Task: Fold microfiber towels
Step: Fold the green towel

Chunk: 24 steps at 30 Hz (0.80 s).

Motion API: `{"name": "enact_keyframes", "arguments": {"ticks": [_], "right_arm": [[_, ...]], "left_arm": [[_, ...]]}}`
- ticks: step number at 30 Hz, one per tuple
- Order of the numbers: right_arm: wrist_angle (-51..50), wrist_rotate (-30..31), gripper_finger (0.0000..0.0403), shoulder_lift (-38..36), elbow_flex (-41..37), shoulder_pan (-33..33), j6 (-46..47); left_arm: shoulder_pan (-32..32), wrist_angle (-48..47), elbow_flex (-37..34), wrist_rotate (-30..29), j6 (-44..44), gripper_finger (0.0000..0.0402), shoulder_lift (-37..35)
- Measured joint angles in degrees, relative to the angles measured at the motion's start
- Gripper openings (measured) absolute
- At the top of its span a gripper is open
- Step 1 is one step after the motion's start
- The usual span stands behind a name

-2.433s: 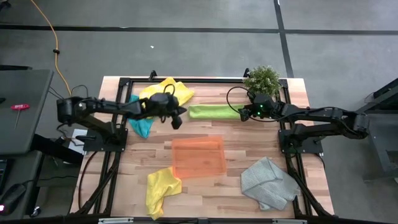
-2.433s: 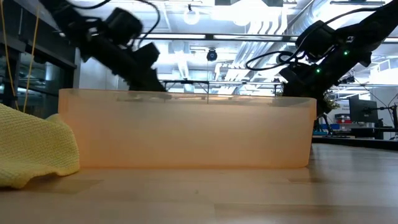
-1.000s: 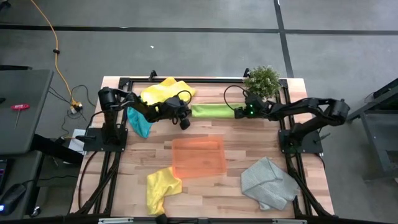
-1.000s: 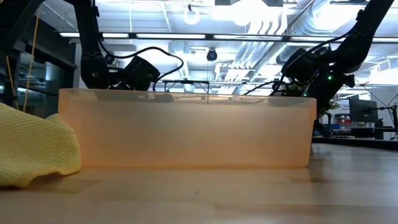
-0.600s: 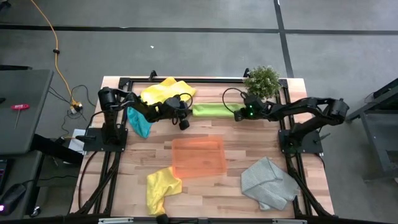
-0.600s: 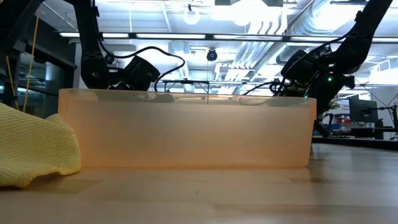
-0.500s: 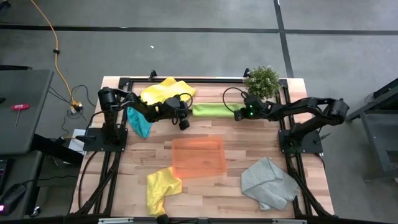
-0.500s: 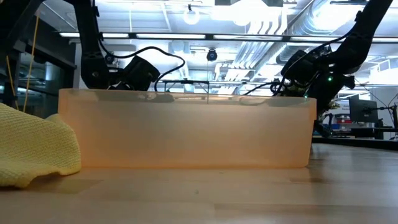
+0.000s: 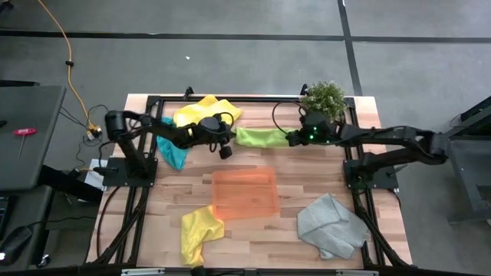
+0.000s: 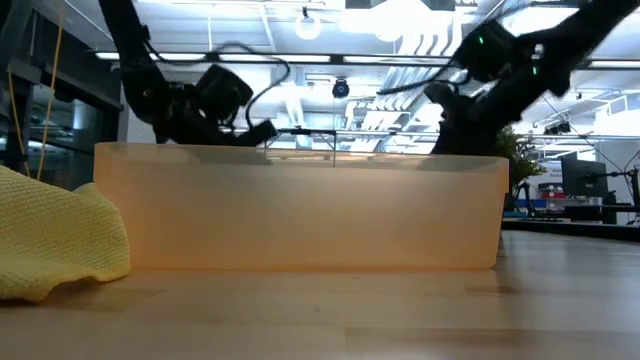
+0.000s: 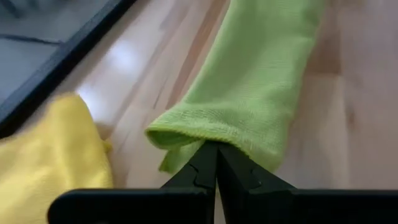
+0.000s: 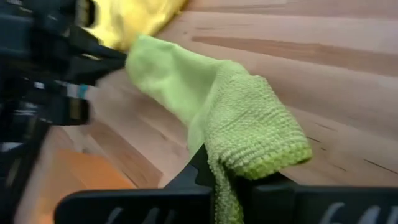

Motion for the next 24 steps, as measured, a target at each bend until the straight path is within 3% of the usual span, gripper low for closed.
{"name": "enact_keyframes", "arguments": {"ticks": [5,9,16,24], "right_arm": [[-18.6,3.9,0.0001,-1.0,10.2,2.0,-5.9],[-26.2,4.2,0.0001,0.0,16.8,3.0,-8.7],[-28.0,5.1,0.0000,3.6,19.7,4.2,-7.9],[-26.0,4.9,0.0000,11.5,18.5,4.2,-4.0]], "left_arm": [[0.0,-8.5,0.0,0.0,1.0,0.0000,-7.5],[0.0,-13.6,0.0,-0.1,-1.2,0.0000,-11.7],[-0.9,-8.1,0.1,2.6,-9.9,0.0000,-12.3],[-3.7,4.2,0.1,10.0,-11.6,0.0000,-3.6]]}}
